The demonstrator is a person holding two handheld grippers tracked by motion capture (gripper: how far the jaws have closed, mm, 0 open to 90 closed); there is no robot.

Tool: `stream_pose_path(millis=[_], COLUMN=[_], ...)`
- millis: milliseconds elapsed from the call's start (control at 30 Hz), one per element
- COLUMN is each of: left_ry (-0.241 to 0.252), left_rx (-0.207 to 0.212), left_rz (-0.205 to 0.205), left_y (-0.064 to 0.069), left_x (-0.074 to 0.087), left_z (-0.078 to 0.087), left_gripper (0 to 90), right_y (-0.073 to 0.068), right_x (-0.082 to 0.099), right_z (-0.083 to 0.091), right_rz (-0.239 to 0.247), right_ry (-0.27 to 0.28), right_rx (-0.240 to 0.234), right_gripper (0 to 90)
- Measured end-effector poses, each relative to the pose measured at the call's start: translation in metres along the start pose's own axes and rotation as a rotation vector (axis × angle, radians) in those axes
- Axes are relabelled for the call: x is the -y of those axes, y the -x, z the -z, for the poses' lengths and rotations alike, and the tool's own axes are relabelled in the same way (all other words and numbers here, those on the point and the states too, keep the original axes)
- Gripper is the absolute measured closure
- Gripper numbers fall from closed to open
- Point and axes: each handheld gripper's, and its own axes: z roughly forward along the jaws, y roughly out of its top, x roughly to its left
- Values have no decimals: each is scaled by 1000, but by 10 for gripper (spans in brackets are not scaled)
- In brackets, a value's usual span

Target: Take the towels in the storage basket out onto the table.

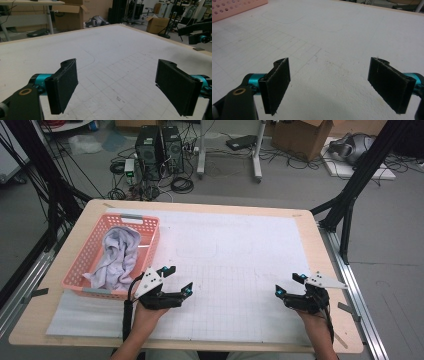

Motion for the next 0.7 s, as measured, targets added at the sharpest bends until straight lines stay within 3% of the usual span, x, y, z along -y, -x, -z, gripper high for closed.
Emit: stream_pose_path(millis=[433, 700], left_ry=[-4, 18], left_rx=[-3, -4], left_rz=[-1, -15], left_y=[2, 7], left_x=[-2, -16], left_z=[6, 15], left_gripper=[184, 193], right_y=[2, -1], right_x=[0, -1], right_z=[-1, 7], right_rz=[-11, -1], right_ry=[-4, 6], right_rx=[-11, 5], right_gripper=[173, 172])
